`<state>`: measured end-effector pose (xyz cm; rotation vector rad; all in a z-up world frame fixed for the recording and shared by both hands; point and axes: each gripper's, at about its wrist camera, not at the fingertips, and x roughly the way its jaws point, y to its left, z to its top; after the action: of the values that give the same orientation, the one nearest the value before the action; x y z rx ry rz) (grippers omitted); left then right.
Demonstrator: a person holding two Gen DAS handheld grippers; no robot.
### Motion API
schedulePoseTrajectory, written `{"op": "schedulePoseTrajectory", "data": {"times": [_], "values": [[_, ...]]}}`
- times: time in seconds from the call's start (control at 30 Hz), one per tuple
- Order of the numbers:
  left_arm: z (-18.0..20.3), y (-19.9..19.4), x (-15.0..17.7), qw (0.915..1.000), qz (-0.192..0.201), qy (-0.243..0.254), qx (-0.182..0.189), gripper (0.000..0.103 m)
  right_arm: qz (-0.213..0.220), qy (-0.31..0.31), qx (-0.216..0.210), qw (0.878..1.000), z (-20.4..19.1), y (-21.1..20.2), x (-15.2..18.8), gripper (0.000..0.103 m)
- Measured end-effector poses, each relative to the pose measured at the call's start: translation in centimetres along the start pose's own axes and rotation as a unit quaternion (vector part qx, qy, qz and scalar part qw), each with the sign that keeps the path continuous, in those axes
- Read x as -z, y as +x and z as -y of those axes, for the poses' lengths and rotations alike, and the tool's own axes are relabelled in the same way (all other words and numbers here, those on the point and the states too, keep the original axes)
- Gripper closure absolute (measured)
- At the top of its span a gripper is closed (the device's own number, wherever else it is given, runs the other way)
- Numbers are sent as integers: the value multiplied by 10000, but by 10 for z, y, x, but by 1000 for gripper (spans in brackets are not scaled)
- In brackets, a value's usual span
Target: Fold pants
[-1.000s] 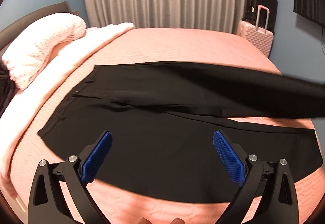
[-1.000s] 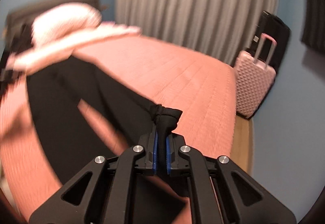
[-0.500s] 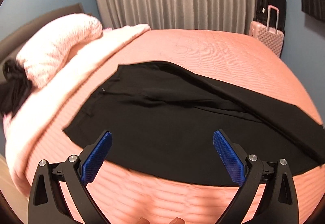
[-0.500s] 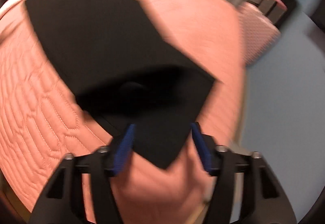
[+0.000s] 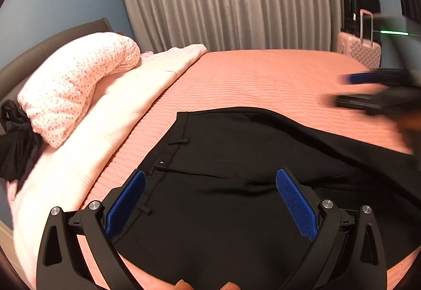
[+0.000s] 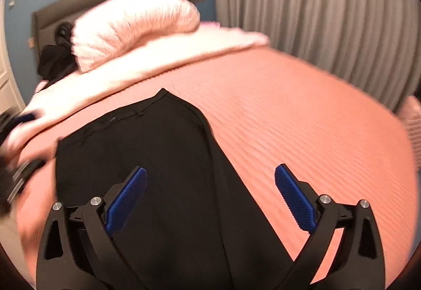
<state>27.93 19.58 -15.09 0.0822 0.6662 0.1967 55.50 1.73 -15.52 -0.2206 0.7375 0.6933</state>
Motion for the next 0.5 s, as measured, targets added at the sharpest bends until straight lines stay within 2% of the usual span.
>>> {"op": "schedulePoseTrajectory", "data": {"times": [0.1,0.2,0.27,0.37,0.4,0.43,0.47,0.5], "values": [[-23,18,11,9999,-96,-52,103,5,-411,131,-131,9990,-21,86,-29,9],[-38,31,27,9999,-38,-25,108,5,-700,-341,177,9968,-39,146,-45,10],[-43,37,37,9999,-30,-35,167,5,-920,-557,351,9936,-44,171,-44,9],[-49,44,54,9994,-41,-187,296,5,-1304,-668,388,9885,-44,208,-43,10],[-52,46,60,9989,-67,-267,369,5,-1388,-627,160,9882,-43,218,-40,19],[-54,47,64,9986,-96,-323,415,5,-1487,-584,-125,9871,-44,220,-37,47],[-55,48,67,9984,-111,-345,428,5,-1455,-638,-146,9872,-48,218,-36,50],[-57,48,70,9985,-103,-343,405,5,-1443,-800,-285,9859,-55,214,-34,71]]}}
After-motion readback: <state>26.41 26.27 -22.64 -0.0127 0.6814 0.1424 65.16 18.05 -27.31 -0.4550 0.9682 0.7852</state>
